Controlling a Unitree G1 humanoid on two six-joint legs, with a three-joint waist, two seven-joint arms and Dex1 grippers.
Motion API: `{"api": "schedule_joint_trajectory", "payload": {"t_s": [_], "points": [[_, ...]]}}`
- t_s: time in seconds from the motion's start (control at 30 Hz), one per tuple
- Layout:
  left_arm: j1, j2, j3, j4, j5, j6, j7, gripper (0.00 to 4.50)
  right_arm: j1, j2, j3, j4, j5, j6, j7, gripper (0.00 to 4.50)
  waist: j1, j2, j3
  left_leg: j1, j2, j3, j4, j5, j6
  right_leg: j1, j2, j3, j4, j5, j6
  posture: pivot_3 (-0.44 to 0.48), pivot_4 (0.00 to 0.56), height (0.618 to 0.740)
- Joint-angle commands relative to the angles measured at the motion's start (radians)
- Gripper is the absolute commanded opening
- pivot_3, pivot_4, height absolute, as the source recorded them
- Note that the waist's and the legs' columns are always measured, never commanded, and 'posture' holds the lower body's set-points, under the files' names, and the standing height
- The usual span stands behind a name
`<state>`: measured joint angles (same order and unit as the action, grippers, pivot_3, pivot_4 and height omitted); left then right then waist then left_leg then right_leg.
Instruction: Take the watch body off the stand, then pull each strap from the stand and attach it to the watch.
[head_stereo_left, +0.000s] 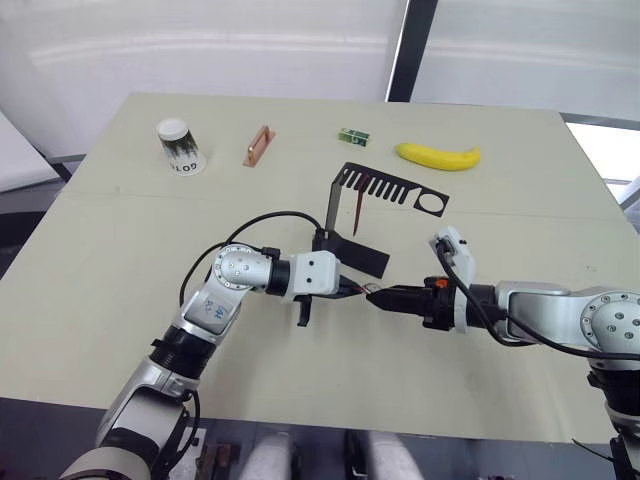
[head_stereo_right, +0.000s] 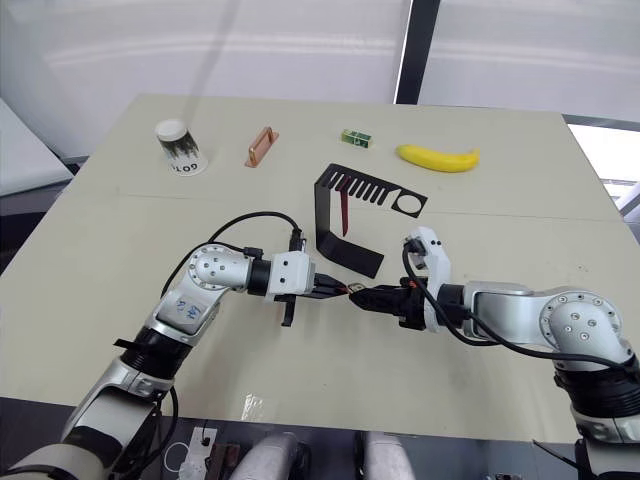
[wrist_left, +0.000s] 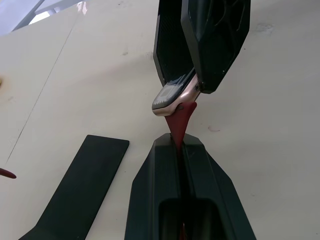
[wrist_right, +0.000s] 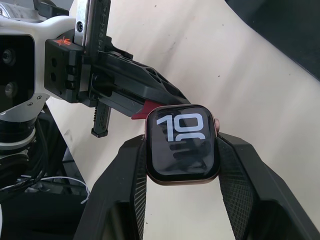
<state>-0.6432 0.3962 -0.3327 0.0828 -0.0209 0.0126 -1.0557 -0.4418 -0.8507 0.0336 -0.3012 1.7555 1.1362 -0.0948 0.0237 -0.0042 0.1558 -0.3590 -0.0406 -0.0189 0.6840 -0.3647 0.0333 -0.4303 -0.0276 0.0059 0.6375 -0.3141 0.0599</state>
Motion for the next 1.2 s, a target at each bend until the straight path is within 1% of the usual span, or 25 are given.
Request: {"api": "schedule_joint_trajectory", "payload": {"t_s": [0.03, 0.33, 0.67, 1.2], "points": [[-0.021, -0.016, -0.009, -0.046, -0.001, -0.005, 0.011, 0.0, -0.017, 0.012, -0.004, -0.045, 0.018, -0.002, 0.037, 1.51, 0.0, 0.0, 0.0, 0.0, 0.0, 0.0, 0.0, 0.0, 0.0, 0.0, 0.0, 0.0, 0.0, 0.0, 0.0, 0.0, 0.15, 0.74], [-0.024, -0.023, -0.008, -0.048, -0.003, 0.007, 0.014, 0.0, -0.015, 0.013, -0.005, -0.052, -0.012, -0.001, 0.041, 1.51, 0.0, 0.0, 0.0, 0.0, 0.0, 0.0, 0.0, 0.0, 0.0, 0.0, 0.0, 0.0, 0.0, 0.0, 0.0, 0.0, 0.15, 0.74], [-0.027, -0.029, -0.009, -0.04, 0.002, 0.009, 0.022, 0.0, -0.019, 0.017, -0.004, -0.052, 0.022, -0.005, 0.034, 1.51, 0.0, 0.0, 0.0, 0.0, 0.0, 0.0, 0.0, 0.0, 0.0, 0.0, 0.0, 0.0, 0.0, 0.0, 0.0, 0.0, 0.15, 0.74], [-0.024, -0.026, -0.009, -0.042, -0.001, 0.008, 0.022, 0.0, -0.008, 0.011, -0.014, -0.036, -0.033, -0.001, 0.052, 1.51, 0.0, 0.0, 0.0, 0.0, 0.0, 0.0, 0.0, 0.0, 0.0, 0.0, 0.0, 0.0, 0.0, 0.0, 0.0, 0.0, 0.15, 0.74]]}}
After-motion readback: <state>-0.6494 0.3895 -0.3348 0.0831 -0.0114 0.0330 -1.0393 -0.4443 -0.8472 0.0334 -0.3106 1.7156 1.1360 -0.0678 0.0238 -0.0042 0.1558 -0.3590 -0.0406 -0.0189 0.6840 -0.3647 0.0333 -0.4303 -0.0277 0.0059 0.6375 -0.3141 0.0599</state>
